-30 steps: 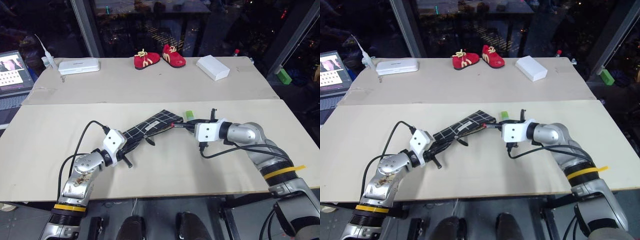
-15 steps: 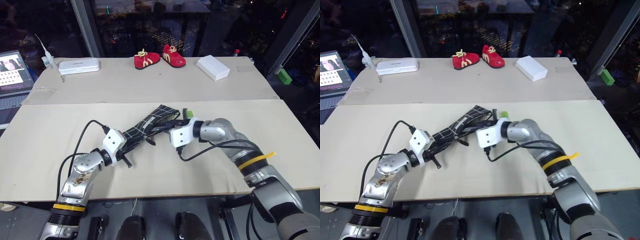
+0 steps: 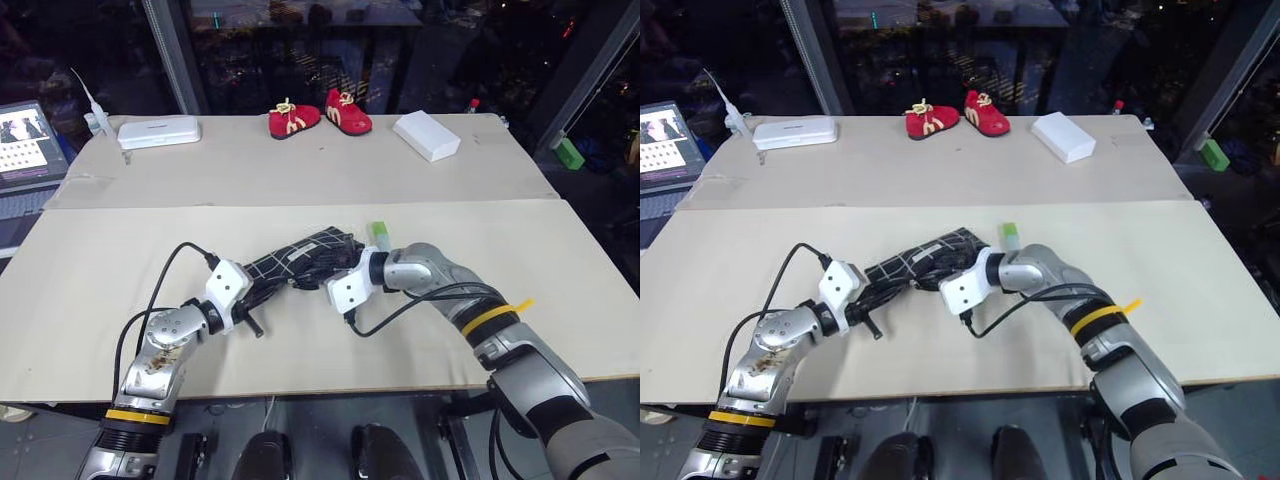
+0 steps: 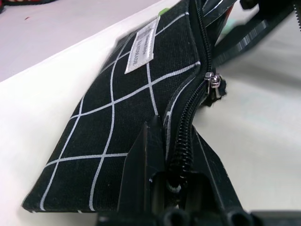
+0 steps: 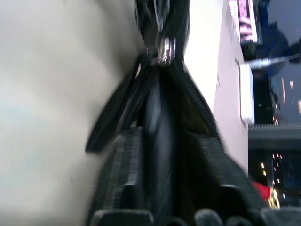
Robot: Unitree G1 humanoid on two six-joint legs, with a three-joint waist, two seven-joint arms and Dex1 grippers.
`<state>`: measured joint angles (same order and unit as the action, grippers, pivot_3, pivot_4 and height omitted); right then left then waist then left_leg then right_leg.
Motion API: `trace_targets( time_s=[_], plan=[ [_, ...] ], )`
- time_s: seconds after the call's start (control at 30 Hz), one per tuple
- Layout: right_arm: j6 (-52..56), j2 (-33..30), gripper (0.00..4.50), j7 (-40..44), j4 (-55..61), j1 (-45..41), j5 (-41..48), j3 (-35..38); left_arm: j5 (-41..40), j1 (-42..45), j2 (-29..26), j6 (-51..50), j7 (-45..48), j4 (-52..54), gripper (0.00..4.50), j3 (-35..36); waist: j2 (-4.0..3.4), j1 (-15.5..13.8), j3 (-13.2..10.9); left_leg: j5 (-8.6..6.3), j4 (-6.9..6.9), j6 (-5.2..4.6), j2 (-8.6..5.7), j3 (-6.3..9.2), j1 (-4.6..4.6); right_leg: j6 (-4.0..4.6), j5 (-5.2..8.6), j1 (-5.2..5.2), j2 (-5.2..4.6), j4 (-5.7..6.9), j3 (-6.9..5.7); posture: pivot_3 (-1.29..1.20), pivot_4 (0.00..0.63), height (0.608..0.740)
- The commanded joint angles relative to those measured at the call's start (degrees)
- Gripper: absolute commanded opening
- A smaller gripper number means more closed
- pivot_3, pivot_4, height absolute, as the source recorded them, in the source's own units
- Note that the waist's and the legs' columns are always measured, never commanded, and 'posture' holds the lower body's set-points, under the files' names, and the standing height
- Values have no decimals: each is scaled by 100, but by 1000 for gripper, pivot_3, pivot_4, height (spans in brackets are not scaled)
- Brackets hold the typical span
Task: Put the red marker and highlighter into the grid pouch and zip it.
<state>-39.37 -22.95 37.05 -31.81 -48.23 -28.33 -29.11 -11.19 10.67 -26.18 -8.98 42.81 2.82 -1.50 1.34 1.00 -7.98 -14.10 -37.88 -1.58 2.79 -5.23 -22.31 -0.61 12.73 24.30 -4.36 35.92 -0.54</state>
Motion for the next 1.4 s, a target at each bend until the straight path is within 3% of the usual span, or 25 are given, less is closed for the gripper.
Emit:
trace_targets(
  time_s=[0.03,0.17,0.33,0.43,0.57,0.67,0.73,0.9,1.1,1.4],
  plan=[
    [-82,-44,3199,-333,-138,-228,43,232,-79,98,49,38,0,247,0,-47,0,-4,0,0,0,0,-1,0,1,0,0,-1,-1,0,0,0,150,740],
    [-160,-92,4430,-573,-332,-358,-66,222,-132,153,94,-10,-5,243,0,-21,0,-4,0,1,0,2,-2,-1,0,0,0,0,-3,0,0,0,150,740],
    [-340,-287,4430,-529,-438,-397,68,251,-159,199,105,-45,-6,215,0,11,0,-6,0,1,0,2,-1,0,-2,1,0,1,-1,-2,-2,0,150,740],
    [-145,-567,4430,397,-330,-265,1339,675,-139,201,99,-100,-66,221,0,40,0,-14,0,1,0,2,-2,-1,-1,1,0,-1,-4,-3,0,0,150,740],
    [2410,-877,4430,2089,993,196,3819,1493,-79,153,60,-154,-132,251,0,61,0,-38,0,1,0,1,1,6,0,0,-1,-10,-5,-7,-3,0,150,740],
    [4317,-971,4430,2202,1833,247,5288,2318,-50,134,57,-209,-257,261,0,119,0,-3,0,0,1,0,6,13,-2,1,-2,-7,-6,-5,-3,0,150,740],
    [5081,-967,4430,1931,1989,194,5705,2737,-78,146,75,-272,-340,263,0,162,0,2,0,0,1,-1,12,13,3,7,-5,-6,-5,-1,-1,0,150,740],
    [5683,-721,4430,433,1469,116,4634,2653,-144,164,130,-399,-490,296,0,226,-1,-5,0,0,1,1,8,12,12,11,-6,-8,-5,3,-2,0,150,740],
    [6625,-195,4430,-804,1125,167,3881,2441,-123,144,153,-419,-617,299,0,267,-1,-10,0,1,1,2,4,4,-15,11,-6,16,-2,1,0,0,150,740],
    [7173,181,4430,-1262,1020,341,3430,2244,-106,151,158,-404,-714,250,0,287,-2,-16,0,1,1,1,2,6,-23,8,-7,18,-3,-6,-3,0,150,740]
  ],
)
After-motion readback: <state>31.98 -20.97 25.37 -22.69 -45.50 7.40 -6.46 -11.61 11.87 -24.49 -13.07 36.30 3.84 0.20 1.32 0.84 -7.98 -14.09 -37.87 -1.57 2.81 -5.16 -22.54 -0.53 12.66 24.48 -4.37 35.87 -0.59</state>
